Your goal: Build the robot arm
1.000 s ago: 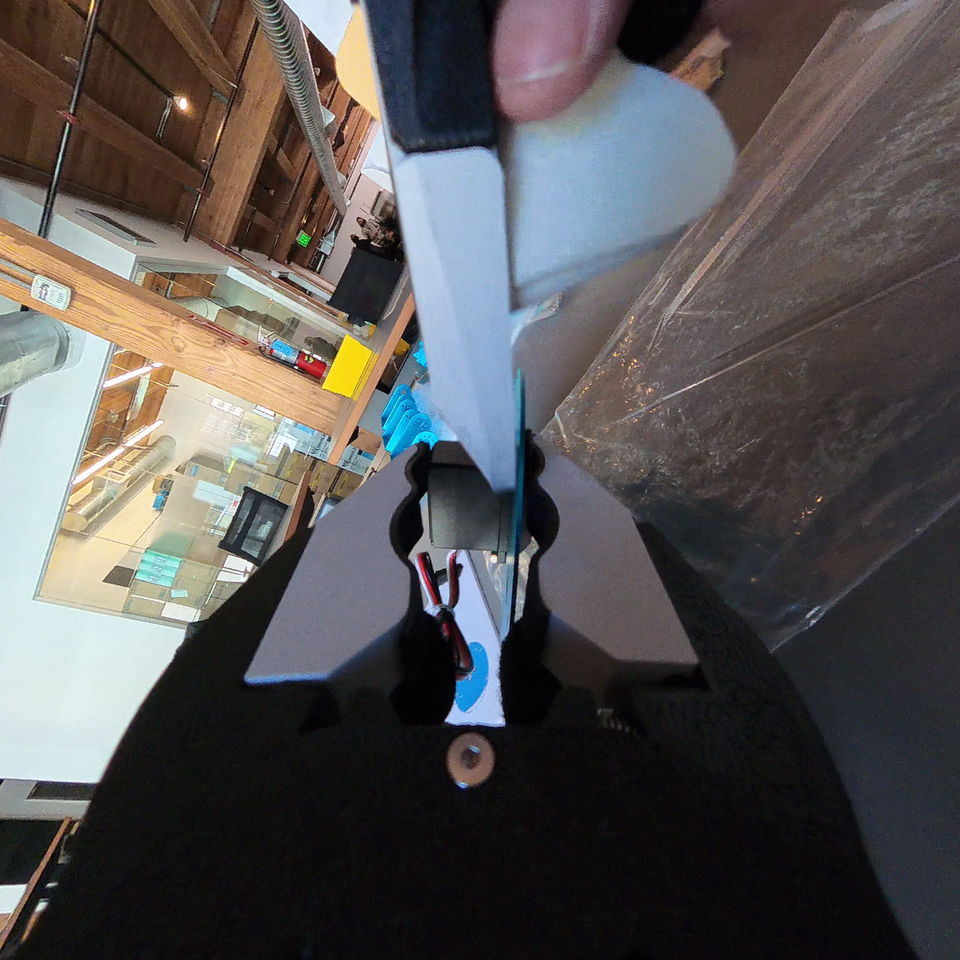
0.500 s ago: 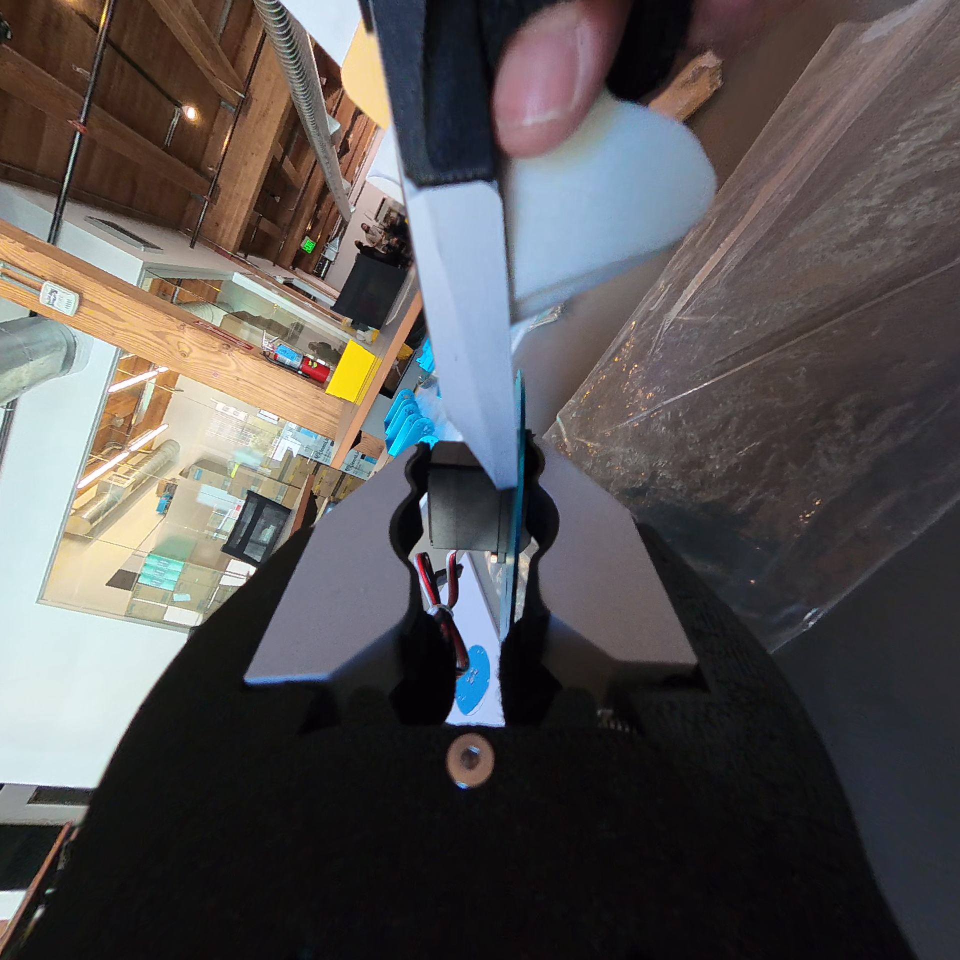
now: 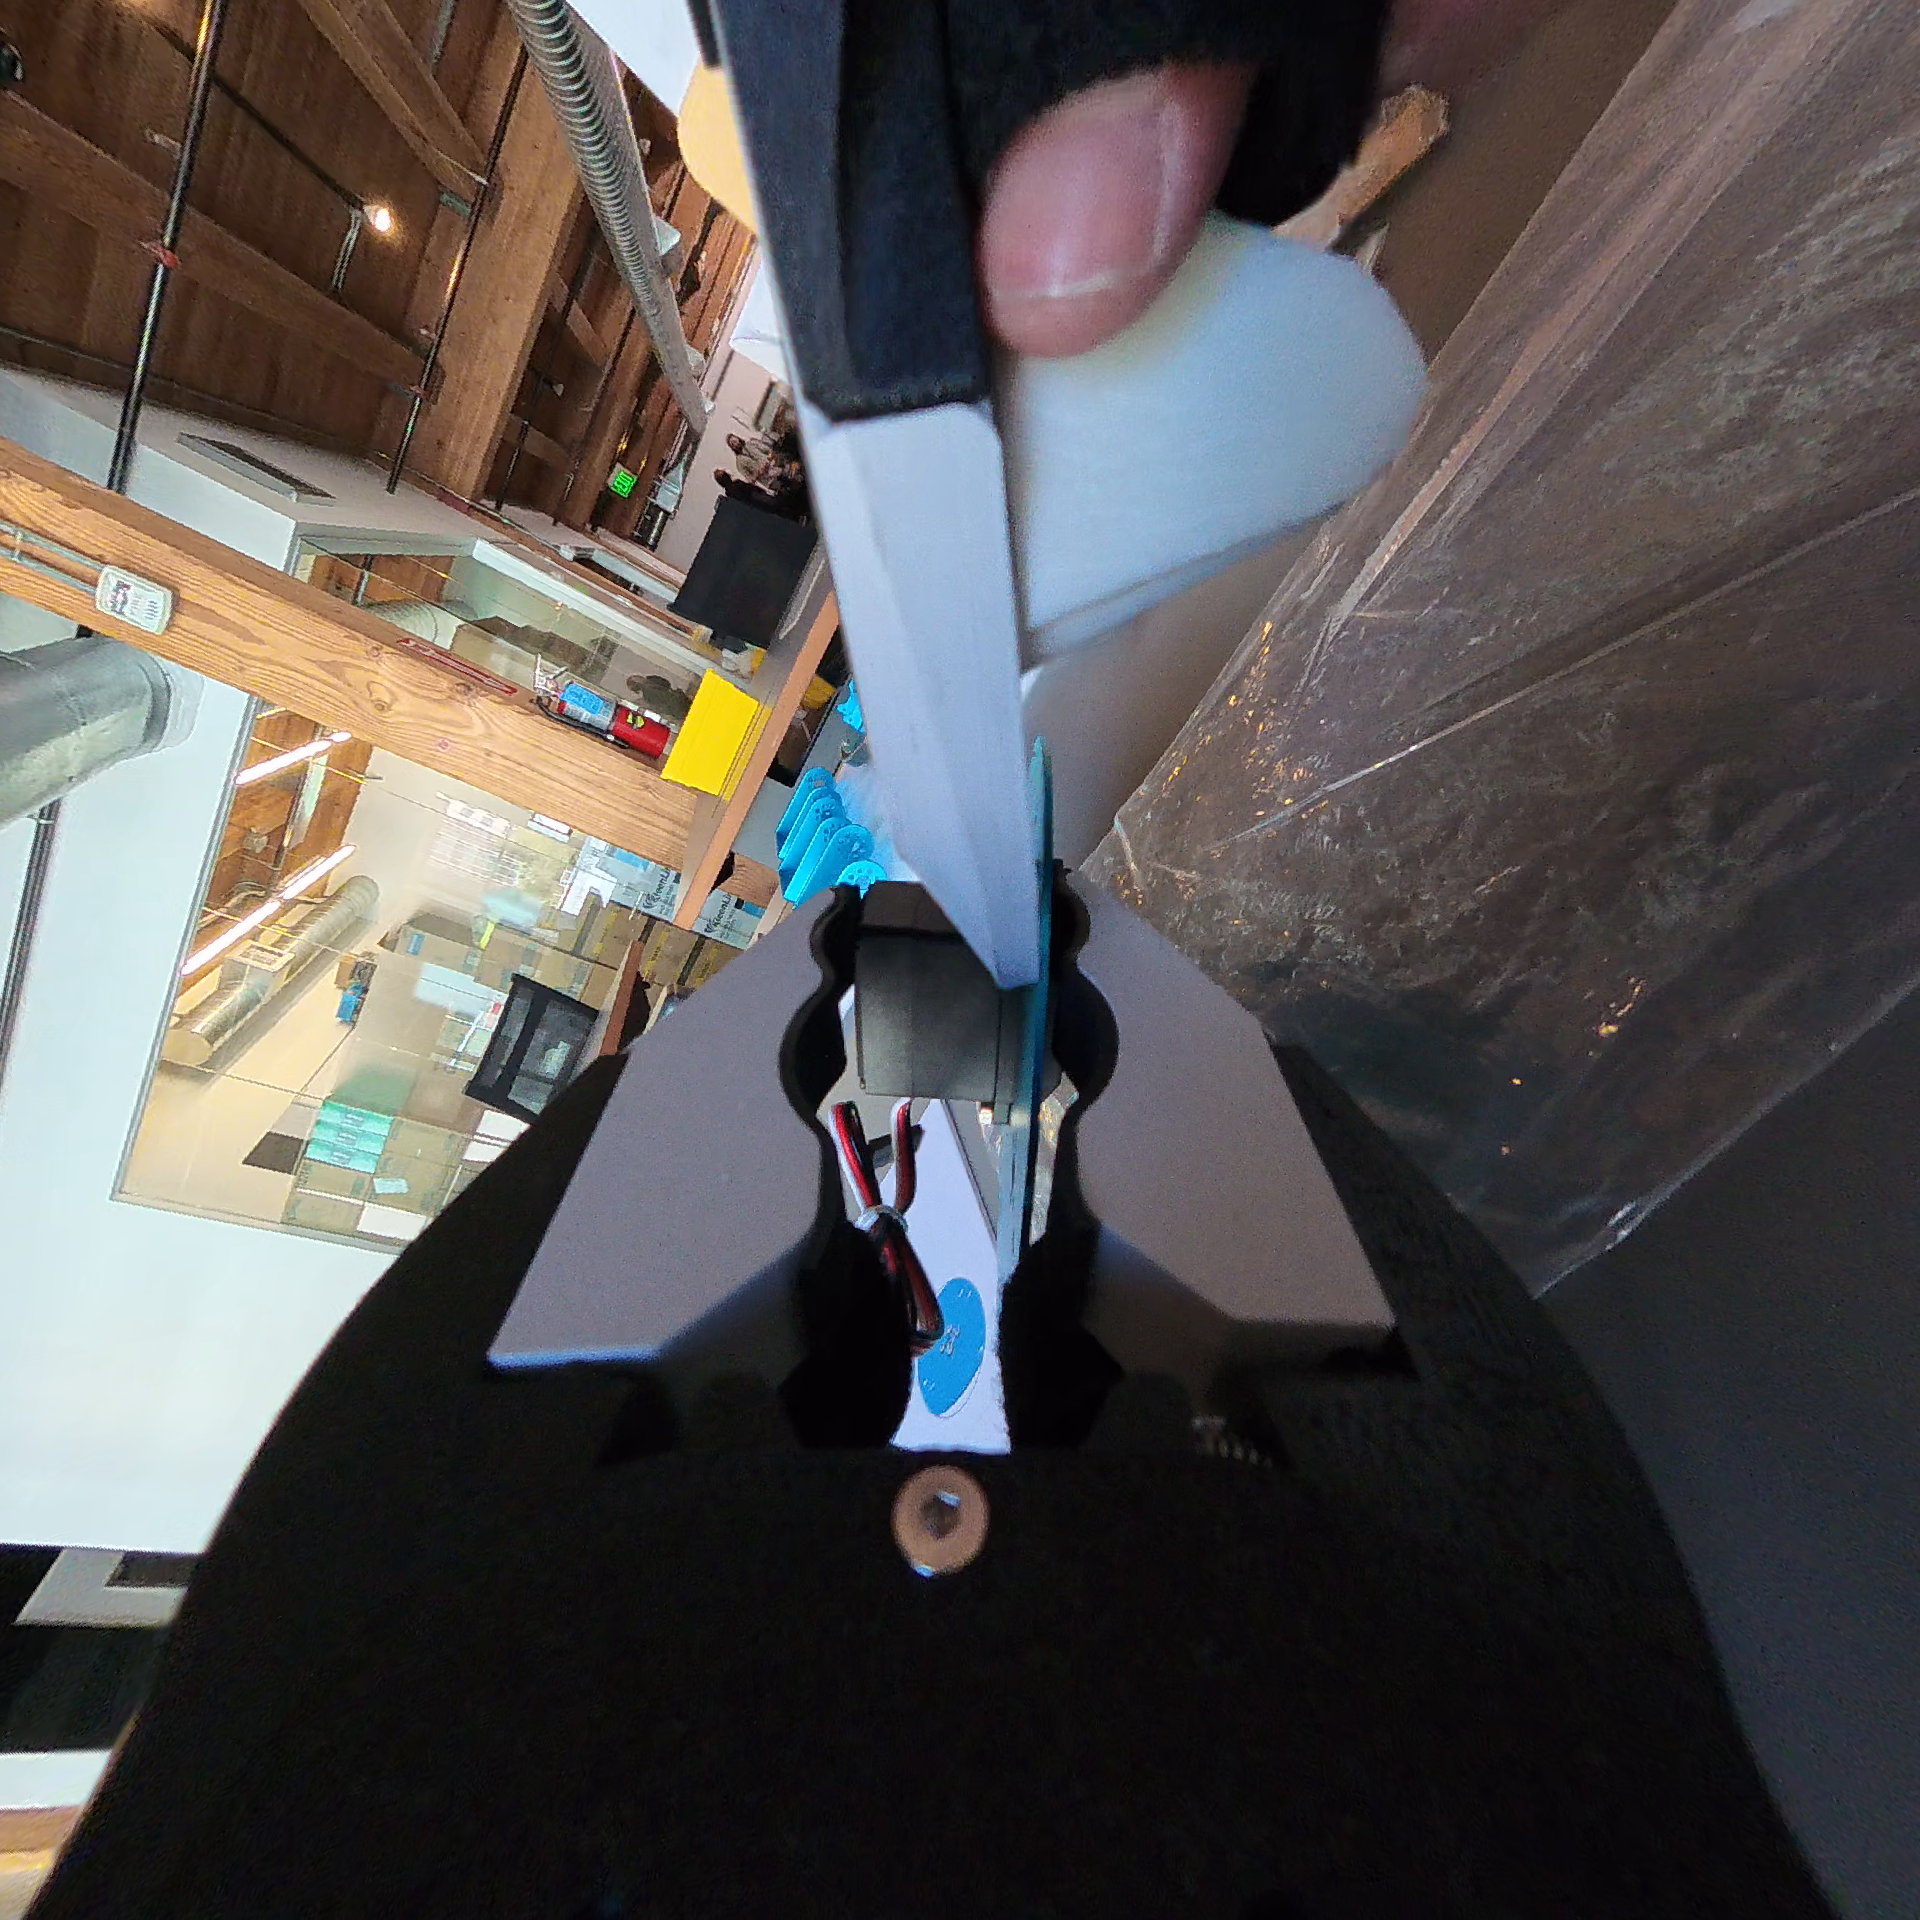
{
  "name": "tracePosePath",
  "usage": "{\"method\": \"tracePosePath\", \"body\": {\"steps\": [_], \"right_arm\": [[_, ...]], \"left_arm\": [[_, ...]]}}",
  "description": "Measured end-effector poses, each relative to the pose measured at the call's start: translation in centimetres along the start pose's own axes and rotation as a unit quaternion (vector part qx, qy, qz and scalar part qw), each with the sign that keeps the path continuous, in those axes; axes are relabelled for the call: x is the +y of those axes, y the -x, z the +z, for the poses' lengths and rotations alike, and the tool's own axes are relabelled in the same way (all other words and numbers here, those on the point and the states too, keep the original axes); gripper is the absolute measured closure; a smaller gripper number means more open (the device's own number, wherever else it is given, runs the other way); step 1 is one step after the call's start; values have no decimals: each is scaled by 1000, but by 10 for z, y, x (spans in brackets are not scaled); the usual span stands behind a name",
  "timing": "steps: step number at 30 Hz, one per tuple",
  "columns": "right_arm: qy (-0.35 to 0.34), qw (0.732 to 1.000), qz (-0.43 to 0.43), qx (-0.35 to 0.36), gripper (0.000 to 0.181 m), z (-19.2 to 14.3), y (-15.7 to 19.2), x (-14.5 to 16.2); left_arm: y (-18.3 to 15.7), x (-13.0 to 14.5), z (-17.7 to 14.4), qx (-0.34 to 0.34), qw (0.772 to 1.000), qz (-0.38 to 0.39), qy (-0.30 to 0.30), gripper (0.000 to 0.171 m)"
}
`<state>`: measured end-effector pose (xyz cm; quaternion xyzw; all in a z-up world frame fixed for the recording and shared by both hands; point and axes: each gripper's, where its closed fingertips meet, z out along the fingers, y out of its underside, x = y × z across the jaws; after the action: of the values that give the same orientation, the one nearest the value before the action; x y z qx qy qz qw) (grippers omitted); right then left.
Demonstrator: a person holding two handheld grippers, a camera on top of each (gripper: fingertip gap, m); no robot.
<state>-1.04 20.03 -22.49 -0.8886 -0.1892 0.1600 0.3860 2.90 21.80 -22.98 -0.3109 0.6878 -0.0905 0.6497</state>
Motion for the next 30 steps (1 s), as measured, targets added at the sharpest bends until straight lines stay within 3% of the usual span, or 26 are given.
{"method": "tracePosePath", "body": {"steps": [8,10,11,12,13,14,16,21,30], "right_arm": [[28,996,14,78,159,3,-9,9],[29,998,28,58,158,0,-4,8],[21,999,37,2,178,-2,10,6],[-3,996,66,-61,171,-6,26,-4],[-9,994,83,-66,167,-8,25,-7],[4,997,74,-25,157,-8,12,-3],[6,998,50,33,157,-14,-8,-3],[34,998,44,43,151,-6,-8,4],[28,996,55,68,159,2,-9,5]], "left_arm": [[-6,-1,0,10,1000,11,3,136],[-5,-2,-1,5,1000,12,2,136],[-3,0,0,1,1000,10,4,136],[-2,1,0,1,1000,8,7,136],[-1,1,0,1,1000,5,5,135],[1,0,0,-1,1000,4,3,136],[1,-3,-2,-6,1000,5,-1,136],[0,-6,-3,-9,1000,16,-3,136],[-1,-2,-4,-16,999,30,16,136]]}}
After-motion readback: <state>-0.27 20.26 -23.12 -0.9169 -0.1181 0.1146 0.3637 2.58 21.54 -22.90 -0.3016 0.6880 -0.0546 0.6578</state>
